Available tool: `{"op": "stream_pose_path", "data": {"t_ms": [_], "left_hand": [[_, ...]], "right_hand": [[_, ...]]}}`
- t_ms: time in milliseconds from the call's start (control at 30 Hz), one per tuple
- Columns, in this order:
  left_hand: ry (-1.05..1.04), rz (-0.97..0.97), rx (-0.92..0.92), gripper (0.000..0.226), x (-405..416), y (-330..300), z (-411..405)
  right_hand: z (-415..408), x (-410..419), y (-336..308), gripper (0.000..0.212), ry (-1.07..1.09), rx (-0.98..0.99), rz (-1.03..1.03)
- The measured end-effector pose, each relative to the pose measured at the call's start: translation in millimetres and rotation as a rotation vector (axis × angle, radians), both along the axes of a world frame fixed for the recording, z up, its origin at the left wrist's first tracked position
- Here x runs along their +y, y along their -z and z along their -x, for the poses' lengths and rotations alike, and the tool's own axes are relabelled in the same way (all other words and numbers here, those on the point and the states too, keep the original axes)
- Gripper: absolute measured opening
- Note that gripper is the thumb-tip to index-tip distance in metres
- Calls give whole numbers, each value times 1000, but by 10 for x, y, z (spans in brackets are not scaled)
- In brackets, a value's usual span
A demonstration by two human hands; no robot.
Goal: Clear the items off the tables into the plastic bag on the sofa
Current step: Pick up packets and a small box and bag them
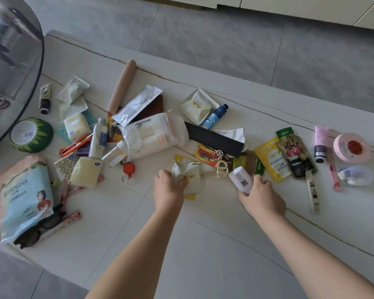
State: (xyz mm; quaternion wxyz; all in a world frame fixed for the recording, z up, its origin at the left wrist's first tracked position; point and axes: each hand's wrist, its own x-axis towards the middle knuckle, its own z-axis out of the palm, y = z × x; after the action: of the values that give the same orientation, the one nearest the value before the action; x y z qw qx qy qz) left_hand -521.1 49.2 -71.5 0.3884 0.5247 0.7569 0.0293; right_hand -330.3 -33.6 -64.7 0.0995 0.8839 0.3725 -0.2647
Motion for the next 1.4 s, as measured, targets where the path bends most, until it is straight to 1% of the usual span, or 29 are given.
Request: {"op": "stream_pose_path", "data": {"t_ms": [67,133,167,233,300,333,400,433,467,567,633,767,833,933,1000,1100,1233,1333,1400], "left_hand": [[-73,4,-90,34,-75,-38,10],[-130,12,-145,32,-147,-114,37],[-165,29,-167,30,-182,-164,58],[-236,61,-201,28,-259,-292,120],[-291,74,-241,30,-340,-473,203],[-317,79,-268,35,-379,-587,249],[-379,83,-313,57,-457,-821,357],[-415,90,-329,62,-497,-950,424],[-449,93,-344,58,-536,-1077,500],[-550,92,-415,24,-672,-1490,766],[-652,94,-486,16,-773,-1790,957],[-827,74,-593,22,-1047,-2382,1373],[-891,37,-599,23,-1241,-2670,1615],[-1015,-45,-612,24,-1552,-3053,2010],[-1119,-97,-657,24,-1787,-3286,2284],[-1257,-176,-713,30,-2158,-3605,2737],[-1431,-298,-775,37,-2689,-3922,3368],[-1580,-390,-818,37,-3094,-4097,3826],[-1670,-445,-839,41,-3352,-4174,4131]], "right_hand": [[12,-30,-33,40,-37,6,23],[20,-50,-91,39,-3,95,7],[26,-57,-131,40,36,199,-10],[58,-59,-256,44,136,475,-49],[132,-49,-437,48,232,706,-83],[191,-47,-547,49,266,794,-95],[330,-41,-764,48,320,940,-109],[410,-39,-876,47,342,997,-111],[494,-41,-989,46,352,1038,-110],[758,-64,-1329,42,316,1077,-116],[954,-88,-1577,40,273,1085,-106],[1414,-142,-2117,39,176,1110,-72],[1693,-191,-2406,38,110,1128,-48],[2166,-286,-2787,35,-29,1128,-11],[2505,-375,-2992,33,-129,1120,21],[3039,-523,-3262,31,-274,1108,62],[3831,-749,-3552,33,-426,1119,100],[4457,-939,-3696,36,-574,1126,107],[4861,-1071,-3776,37,-671,1117,122]]}}
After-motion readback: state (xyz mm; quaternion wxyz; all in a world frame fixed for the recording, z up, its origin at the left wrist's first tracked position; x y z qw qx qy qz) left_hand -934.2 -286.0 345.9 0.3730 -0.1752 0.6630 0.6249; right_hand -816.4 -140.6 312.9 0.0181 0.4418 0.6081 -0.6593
